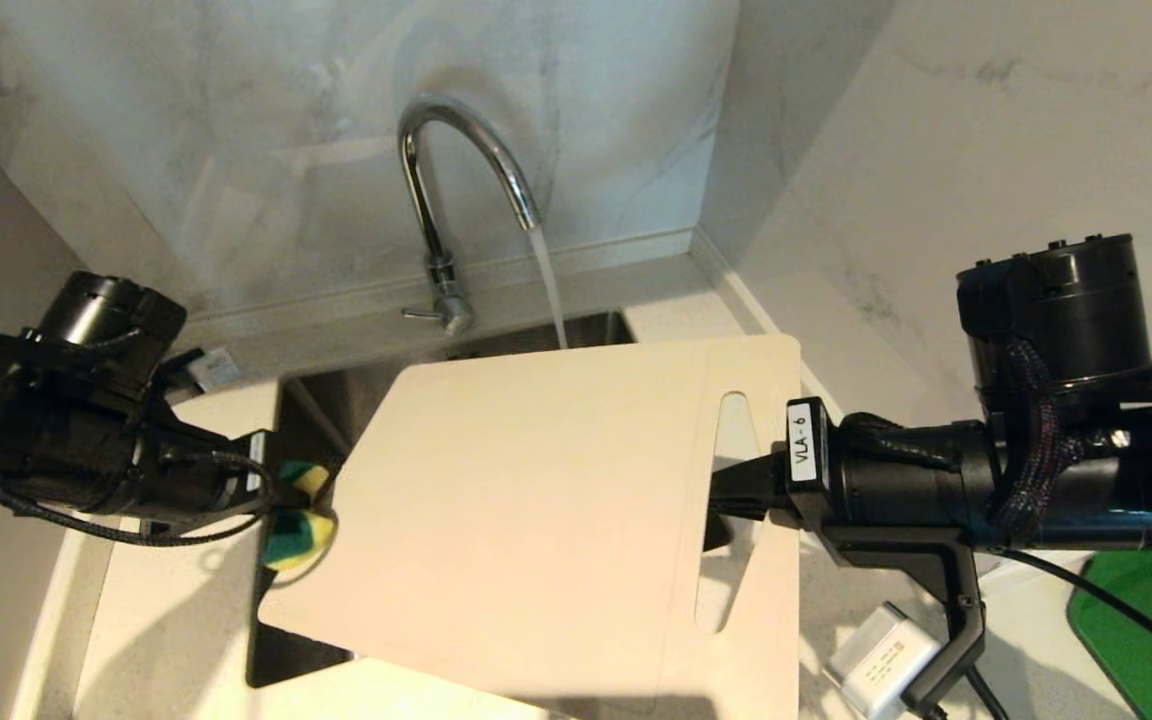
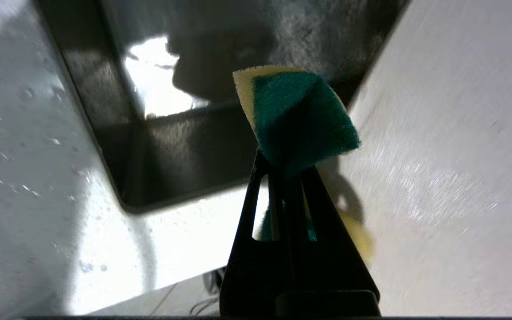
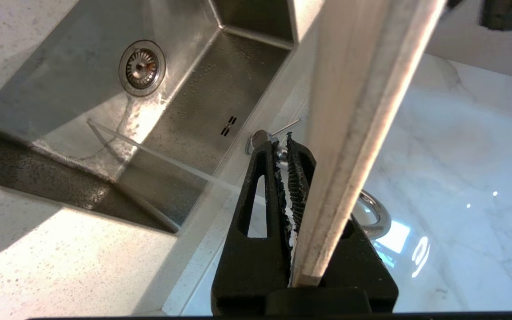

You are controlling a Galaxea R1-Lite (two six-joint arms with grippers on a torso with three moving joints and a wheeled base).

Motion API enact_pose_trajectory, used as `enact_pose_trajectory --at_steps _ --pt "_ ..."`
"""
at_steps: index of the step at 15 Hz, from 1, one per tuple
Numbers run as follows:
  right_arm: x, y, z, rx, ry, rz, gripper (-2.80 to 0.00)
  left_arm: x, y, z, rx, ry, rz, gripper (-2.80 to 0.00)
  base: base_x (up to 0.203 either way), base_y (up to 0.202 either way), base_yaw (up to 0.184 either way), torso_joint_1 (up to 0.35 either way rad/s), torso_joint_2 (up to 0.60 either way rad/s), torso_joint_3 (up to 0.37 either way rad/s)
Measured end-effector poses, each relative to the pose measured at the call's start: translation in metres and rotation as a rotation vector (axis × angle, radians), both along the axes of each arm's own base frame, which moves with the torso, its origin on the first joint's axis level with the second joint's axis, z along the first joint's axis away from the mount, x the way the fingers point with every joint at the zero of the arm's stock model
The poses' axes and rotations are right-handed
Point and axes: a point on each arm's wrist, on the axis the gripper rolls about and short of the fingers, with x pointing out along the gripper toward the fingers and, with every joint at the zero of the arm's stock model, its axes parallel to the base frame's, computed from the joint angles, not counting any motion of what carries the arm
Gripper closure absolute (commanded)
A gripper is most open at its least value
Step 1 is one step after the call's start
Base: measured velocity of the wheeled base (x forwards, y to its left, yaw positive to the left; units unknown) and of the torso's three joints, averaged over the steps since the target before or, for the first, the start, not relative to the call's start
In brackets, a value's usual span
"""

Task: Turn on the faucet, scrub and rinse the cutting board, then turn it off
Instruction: Scrub the cutting board underwater, then put down the cutting board

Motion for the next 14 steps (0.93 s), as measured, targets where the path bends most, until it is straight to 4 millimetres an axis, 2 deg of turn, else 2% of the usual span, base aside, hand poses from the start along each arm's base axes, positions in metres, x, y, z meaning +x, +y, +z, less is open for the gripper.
enact_pose_trajectory --at_steps 3,6,11,14 --pt "0.000 0.000 -0.001 -0.001 0.002 0.001 0.00 0.000 0.012 0.024 -0.033 -0.073 0.028 0.00 0.000 0.000 0.000 0.000 0.00 0.000" --pt "-0.002 -0.001 -0.001 0.000 0.002 0.000 0.00 -0.006 0.015 0.051 -0.059 -0.122 0.040 0.00 0.000 0.000 0.000 0.000 0.00 0.000" --pt "-0.010 -0.004 -0.003 0.014 0.035 -0.014 0.00 -0.024 0.020 0.113 -0.105 -0.220 0.048 0.00 0.000 0.000 0.000 0.000 0.00 0.000" --pt "-0.021 -0.009 -0.008 0.021 0.065 -0.024 0.00 -0.032 0.022 0.128 -0.113 -0.232 0.050 0.00 0.000 0.000 0.000 0.000 0.00 0.000"
